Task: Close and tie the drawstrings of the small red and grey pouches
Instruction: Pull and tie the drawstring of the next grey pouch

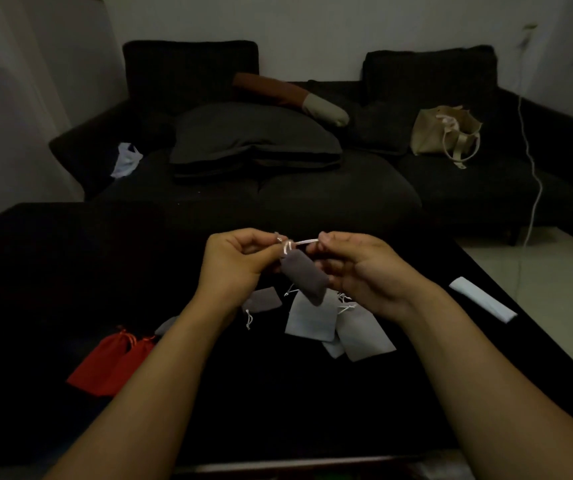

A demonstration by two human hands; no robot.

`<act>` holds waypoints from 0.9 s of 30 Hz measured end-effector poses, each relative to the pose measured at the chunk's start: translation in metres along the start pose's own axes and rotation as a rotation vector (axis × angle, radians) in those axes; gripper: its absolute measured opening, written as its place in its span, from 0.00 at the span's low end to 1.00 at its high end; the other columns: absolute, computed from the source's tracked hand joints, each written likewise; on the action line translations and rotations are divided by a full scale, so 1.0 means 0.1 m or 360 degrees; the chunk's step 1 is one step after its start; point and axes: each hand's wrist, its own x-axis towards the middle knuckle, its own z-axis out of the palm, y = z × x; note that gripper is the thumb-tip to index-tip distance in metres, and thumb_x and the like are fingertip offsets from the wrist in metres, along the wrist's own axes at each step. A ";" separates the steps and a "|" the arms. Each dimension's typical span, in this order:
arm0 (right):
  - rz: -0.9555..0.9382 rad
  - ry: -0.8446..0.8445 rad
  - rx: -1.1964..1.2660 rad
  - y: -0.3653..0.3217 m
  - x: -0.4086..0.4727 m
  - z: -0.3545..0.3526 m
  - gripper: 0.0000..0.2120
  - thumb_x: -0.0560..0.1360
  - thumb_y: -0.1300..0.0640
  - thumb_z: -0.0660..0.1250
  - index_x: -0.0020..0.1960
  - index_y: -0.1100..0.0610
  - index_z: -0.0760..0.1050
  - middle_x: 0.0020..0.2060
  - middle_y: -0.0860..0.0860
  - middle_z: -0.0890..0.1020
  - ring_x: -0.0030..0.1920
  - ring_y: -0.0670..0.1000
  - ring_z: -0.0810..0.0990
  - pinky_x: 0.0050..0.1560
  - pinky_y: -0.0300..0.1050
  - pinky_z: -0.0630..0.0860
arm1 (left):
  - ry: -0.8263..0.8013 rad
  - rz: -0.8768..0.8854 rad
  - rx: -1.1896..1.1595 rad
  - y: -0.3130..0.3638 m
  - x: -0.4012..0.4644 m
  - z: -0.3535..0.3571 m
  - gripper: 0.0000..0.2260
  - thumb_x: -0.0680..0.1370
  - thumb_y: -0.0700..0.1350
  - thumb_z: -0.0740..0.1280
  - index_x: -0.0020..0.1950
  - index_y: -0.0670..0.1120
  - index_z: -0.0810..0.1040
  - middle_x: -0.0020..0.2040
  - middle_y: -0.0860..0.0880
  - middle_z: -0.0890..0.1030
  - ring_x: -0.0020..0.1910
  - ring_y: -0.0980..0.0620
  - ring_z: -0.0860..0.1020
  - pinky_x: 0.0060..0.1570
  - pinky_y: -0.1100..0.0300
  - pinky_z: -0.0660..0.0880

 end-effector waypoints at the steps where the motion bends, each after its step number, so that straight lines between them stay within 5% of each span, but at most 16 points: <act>1: -0.0001 -0.0016 0.0125 0.00 0.00 0.00 0.14 0.79 0.55 0.64 0.55 0.65 0.79 0.51 0.61 0.81 0.51 0.55 0.77 0.52 0.46 0.75 | -0.0006 -0.0080 -0.0104 0.00 0.01 -0.01 0.05 0.74 0.36 0.71 0.45 0.45 0.84 0.42 0.47 0.87 0.44 0.50 0.85 0.41 0.63 0.79; 5: 0.0012 -0.0080 0.0701 0.02 -0.01 0.09 0.11 0.77 0.54 0.65 0.39 0.60 0.76 0.44 0.57 0.83 0.37 0.49 0.77 0.30 0.37 0.72 | -0.0199 -0.0323 -0.0652 0.00 0.01 0.03 0.08 0.73 0.43 0.69 0.49 0.43 0.83 0.46 0.45 0.86 0.45 0.50 0.84 0.45 0.59 0.80; 9: -0.0061 -0.0068 0.0788 0.02 0.01 0.07 0.13 0.79 0.55 0.62 0.37 0.58 0.71 0.47 0.58 0.84 0.32 0.47 0.75 0.29 0.37 0.69 | -0.0128 -0.0336 -0.0700 0.00 0.05 -0.01 0.08 0.69 0.45 0.71 0.46 0.46 0.84 0.44 0.49 0.85 0.42 0.57 0.82 0.38 0.67 0.77; 12: -0.0062 -0.0178 0.0884 0.05 0.02 0.09 0.12 0.78 0.53 0.63 0.37 0.57 0.71 0.50 0.58 0.84 0.41 0.50 0.75 0.39 0.37 0.71 | -0.0148 -0.0364 -0.0899 -0.01 0.06 0.01 0.08 0.70 0.45 0.70 0.47 0.45 0.81 0.43 0.49 0.84 0.38 0.59 0.81 0.35 0.69 0.75; 16: -0.0111 -0.0297 0.1109 0.09 0.05 0.17 0.10 0.77 0.51 0.64 0.48 0.57 0.75 0.64 0.58 0.79 0.63 0.55 0.76 0.59 0.35 0.68 | -0.0279 -0.0452 -0.1310 0.06 0.04 0.08 0.13 0.72 0.46 0.67 0.54 0.44 0.78 0.51 0.46 0.85 0.46 0.55 0.80 0.49 0.62 0.75; 18: -0.0153 -0.0304 0.1150 0.09 0.04 0.21 0.10 0.78 0.50 0.62 0.48 0.57 0.75 0.56 0.55 0.82 0.54 0.48 0.79 0.54 0.33 0.65 | -0.0267 -0.0470 -0.1331 0.07 0.02 0.11 0.13 0.74 0.47 0.66 0.56 0.43 0.77 0.51 0.46 0.84 0.47 0.54 0.80 0.54 0.60 0.76; 21: -0.0225 -0.0248 0.1004 -0.02 0.02 0.25 0.12 0.81 0.51 0.58 0.42 0.56 0.71 0.34 0.49 0.76 0.28 0.43 0.67 0.30 0.31 0.62 | -0.0064 -0.0368 -0.1156 0.08 0.04 0.16 0.05 0.81 0.42 0.63 0.46 0.44 0.76 0.37 0.49 0.80 0.31 0.60 0.76 0.36 0.68 0.74; 23: -0.0286 -0.0124 0.0790 -0.10 0.02 0.25 0.14 0.83 0.53 0.56 0.40 0.56 0.68 0.30 0.48 0.69 0.24 0.42 0.61 0.24 0.32 0.58 | 0.0018 -0.0256 -0.0981 0.10 0.06 0.18 0.08 0.82 0.40 0.61 0.44 0.44 0.75 0.35 0.50 0.77 0.28 0.61 0.72 0.29 0.70 0.71; 27: -0.0372 0.0007 0.0552 -0.11 0.04 0.22 0.14 0.83 0.53 0.57 0.40 0.56 0.68 0.29 0.48 0.68 0.23 0.43 0.60 0.23 0.33 0.58 | -0.0036 -0.0129 -0.0744 0.12 0.03 0.21 0.08 0.82 0.40 0.61 0.45 0.44 0.75 0.33 0.51 0.77 0.29 0.59 0.72 0.31 0.68 0.72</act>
